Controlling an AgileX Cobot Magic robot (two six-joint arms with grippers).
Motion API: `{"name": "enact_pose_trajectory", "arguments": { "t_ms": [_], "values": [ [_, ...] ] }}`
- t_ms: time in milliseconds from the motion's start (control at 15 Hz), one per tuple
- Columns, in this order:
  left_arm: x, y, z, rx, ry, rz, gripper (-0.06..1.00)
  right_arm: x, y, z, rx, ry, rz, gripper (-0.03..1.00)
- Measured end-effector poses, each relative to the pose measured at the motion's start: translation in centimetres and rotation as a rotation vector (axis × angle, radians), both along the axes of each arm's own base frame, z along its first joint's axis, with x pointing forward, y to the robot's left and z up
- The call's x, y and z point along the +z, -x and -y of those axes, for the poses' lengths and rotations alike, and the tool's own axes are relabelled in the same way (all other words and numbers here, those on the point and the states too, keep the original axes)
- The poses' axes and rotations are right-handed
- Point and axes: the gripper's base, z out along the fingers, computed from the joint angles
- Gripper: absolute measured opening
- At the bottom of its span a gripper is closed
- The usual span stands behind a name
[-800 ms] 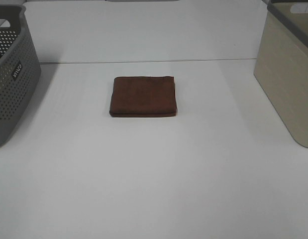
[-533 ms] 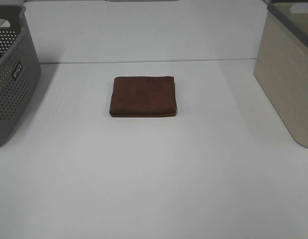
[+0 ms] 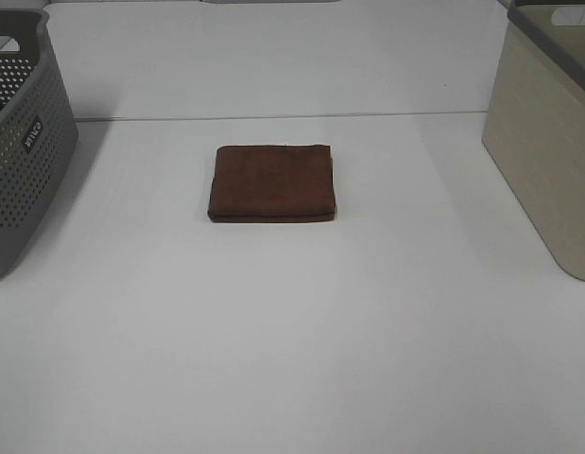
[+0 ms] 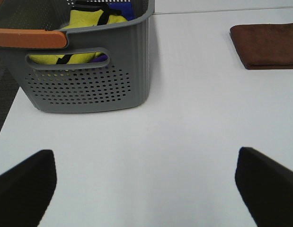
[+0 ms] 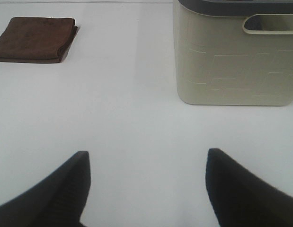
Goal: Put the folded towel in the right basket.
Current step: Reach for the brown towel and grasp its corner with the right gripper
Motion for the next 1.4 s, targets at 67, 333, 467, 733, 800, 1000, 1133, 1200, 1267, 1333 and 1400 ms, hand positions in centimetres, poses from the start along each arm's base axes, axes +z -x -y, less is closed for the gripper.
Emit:
{"name": "enact_pose_trajectory", "arguments": {
  "t_ms": [67,333,467,733,800,1000,1133,1200,1267,1333,1400],
  "values": [
    [0.0,0.0,0.0,0.0,0.0,0.0,0.97,0.0,0.0,0.0,0.0,0.0,0.0,0.66],
    [0.0,0.0,0.0,0.0,0.0,0.0,0.97,0.0,0.0,0.0,0.0,0.0,0.0,0.66],
    [0.0,0.0,0.0,0.0,0.0,0.0,0.97,0.0,0.0,0.0,0.0,0.0,0.0,0.66],
    [0.0,0.0,0.0,0.0,0.0,0.0,0.97,0.0,0.0,0.0,0.0,0.0,0.0,0.66],
    [0.0,0.0,0.0,0.0,0.0,0.0,0.97,0.0,0.0,0.0,0.0,0.0,0.0,0.66],
    [0.0,0.0,0.0,0.0,0.0,0.0,0.97,0.0,0.0,0.0,0.0,0.0,0.0,0.66],
    [0.0,0.0,0.0,0.0,0.0,0.0,0.97,0.0,0.0,0.0,0.0,0.0,0.0,0.66],
    [0.0,0.0,0.0,0.0,0.0,0.0,0.97,0.0,0.0,0.0,0.0,0.0,0.0,0.66],
    [0.0,0.0,0.0,0.0,0.0,0.0,0.97,0.0,0.0,0.0,0.0,0.0,0.0,0.66],
    [0.0,0.0,0.0,0.0,0.0,0.0,0.97,0.0,0.0,0.0,0.0,0.0,0.0,0.66],
    [0.0,0.0,0.0,0.0,0.0,0.0,0.97,0.0,0.0,0.0,0.0,0.0,0.0,0.66]
  ]
}}
